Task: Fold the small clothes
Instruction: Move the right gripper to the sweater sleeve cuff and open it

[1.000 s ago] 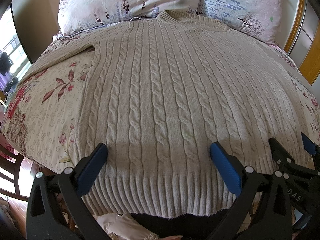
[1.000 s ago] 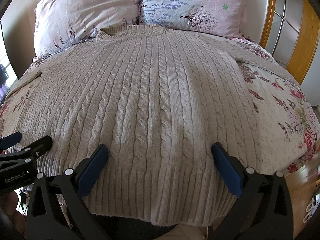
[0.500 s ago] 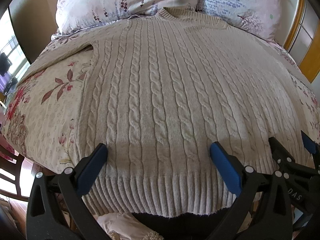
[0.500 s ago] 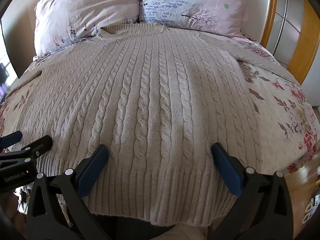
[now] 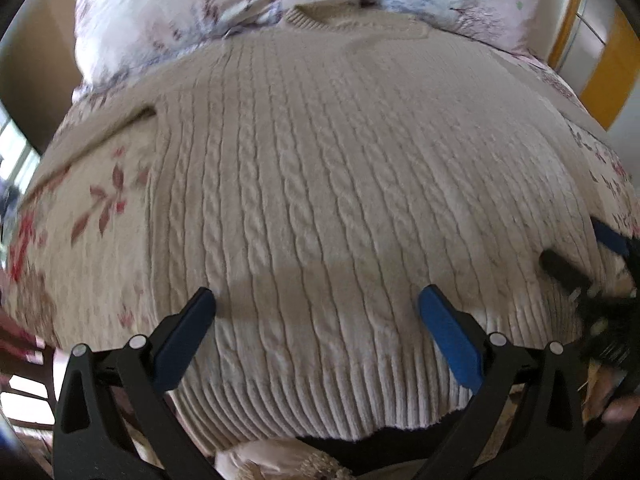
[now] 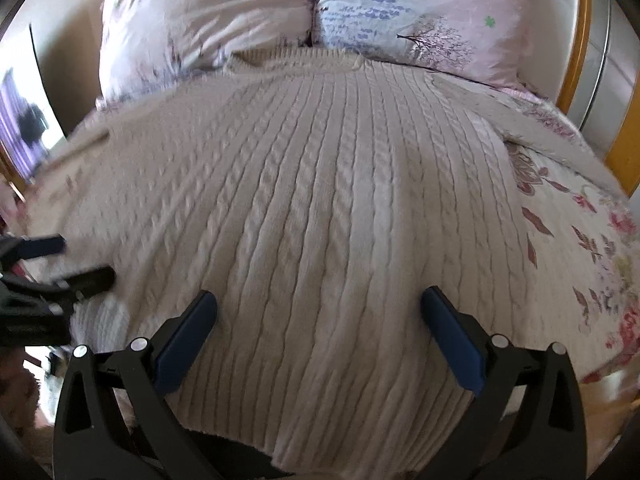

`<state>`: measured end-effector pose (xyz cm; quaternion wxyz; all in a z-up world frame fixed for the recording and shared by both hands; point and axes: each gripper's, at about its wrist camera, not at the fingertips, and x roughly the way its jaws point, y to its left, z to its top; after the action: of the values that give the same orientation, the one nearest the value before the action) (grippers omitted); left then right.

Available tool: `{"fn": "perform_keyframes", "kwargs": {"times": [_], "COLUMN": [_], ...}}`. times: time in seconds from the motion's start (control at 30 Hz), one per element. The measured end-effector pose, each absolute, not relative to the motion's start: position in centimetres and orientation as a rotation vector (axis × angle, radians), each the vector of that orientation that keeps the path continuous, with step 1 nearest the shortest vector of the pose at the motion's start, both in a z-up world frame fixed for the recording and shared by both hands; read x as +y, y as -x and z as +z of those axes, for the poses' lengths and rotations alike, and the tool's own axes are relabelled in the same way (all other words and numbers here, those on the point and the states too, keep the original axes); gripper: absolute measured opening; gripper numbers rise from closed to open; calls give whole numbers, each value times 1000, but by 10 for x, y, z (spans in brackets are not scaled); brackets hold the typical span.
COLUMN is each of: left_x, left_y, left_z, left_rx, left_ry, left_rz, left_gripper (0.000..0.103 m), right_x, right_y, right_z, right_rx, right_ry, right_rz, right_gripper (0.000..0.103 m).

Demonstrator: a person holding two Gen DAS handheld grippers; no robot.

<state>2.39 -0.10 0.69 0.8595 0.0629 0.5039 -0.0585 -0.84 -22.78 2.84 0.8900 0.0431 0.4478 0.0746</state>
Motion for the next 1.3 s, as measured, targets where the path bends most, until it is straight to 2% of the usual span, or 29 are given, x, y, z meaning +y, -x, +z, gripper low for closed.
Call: {"fn": "perform_keyframes", "kwargs": {"times": [0.17,0.27,0.33,0.47,0.53,0.6,0.63,0.8,1.07,1.3], "left_x": [-2,-1,0,3,1,-3,-3,0,3,5], "left_y": [-34,-45,-55,-78,-93,-110,-118,-147,-177,-190], "left_z": [29,45,56,75,81,83,83,75,55,46], "left_rx": [894,807,764,677,670,686,698,754,809,811], "left_ry": [-191,-178,-156,-127,-137,-145,-139,-90,-24,11], "left_rz": [-141,-193,-241,-289,-287,-276,-281,-307,-328,-314], "left_gripper": [101,101,101,101,101,101,101,101,101,101], "right_x": [-307,-362,-395,-468,-486,-502,-506,-530,-566,-556], "right_y": [-26,-52,-67,-88,-96,-100,-101,-108,-102,-110], "right_z": [55,60,56,33,23,11,7,4,-1,16], "right_rx": [854,837,842,843,854,857,848,783,714,702], "right_ry": [-339,-480,-580,-938,-1014,-1075,-1097,-1129,-1150,-992], "right_rz": [27,-85,-150,-252,-306,-372,-380,-415,-510,-513], "right_gripper": [99,88,77,68,59,56,53,48,17,11]}}
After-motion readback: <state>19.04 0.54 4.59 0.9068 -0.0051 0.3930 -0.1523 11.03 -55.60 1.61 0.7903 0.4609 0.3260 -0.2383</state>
